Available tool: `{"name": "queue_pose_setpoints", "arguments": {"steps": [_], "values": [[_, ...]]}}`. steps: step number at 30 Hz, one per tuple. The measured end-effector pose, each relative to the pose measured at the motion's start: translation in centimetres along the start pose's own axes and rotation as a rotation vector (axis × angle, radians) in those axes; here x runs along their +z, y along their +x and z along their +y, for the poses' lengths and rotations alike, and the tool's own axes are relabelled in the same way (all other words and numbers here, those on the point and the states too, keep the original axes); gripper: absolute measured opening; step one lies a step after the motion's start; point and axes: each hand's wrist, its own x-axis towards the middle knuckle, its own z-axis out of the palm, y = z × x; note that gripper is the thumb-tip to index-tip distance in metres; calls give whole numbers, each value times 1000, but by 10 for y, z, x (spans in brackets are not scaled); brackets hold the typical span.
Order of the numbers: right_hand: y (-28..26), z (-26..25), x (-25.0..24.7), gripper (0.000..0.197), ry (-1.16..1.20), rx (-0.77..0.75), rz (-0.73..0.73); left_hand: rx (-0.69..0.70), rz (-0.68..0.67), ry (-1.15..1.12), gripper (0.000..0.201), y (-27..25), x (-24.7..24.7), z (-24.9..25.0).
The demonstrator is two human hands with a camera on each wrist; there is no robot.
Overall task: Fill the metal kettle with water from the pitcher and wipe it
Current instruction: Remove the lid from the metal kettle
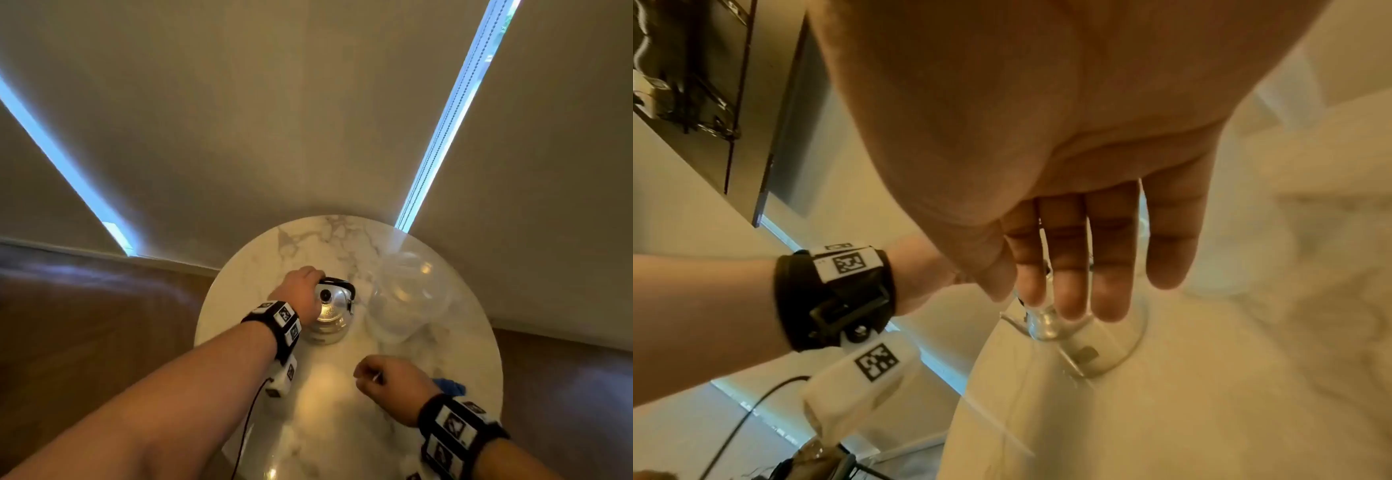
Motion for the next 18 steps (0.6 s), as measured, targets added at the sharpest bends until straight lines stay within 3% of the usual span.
{"name": "queue_pose_setpoints", "arguments": {"steps": [3, 7, 9, 14, 18], "values": [[22, -16, -11, 23, -7, 0, 102, -34, -90, 45, 53, 18, 1, -8], [47, -28, -23, 21, 30, 18, 227, -29, -152, 41, 28, 29, 0, -18], [55, -30, -23, 23, 72, 45, 296, 3, -183, 30, 25, 26, -3, -21], [63, -32, -5, 35, 236, 56, 441, 70, -236, -8, 19, -11, -2, -36], [67, -29, 18, 33, 294, 77, 437, 95, -260, -79, 25, -47, 5, -45]]}}
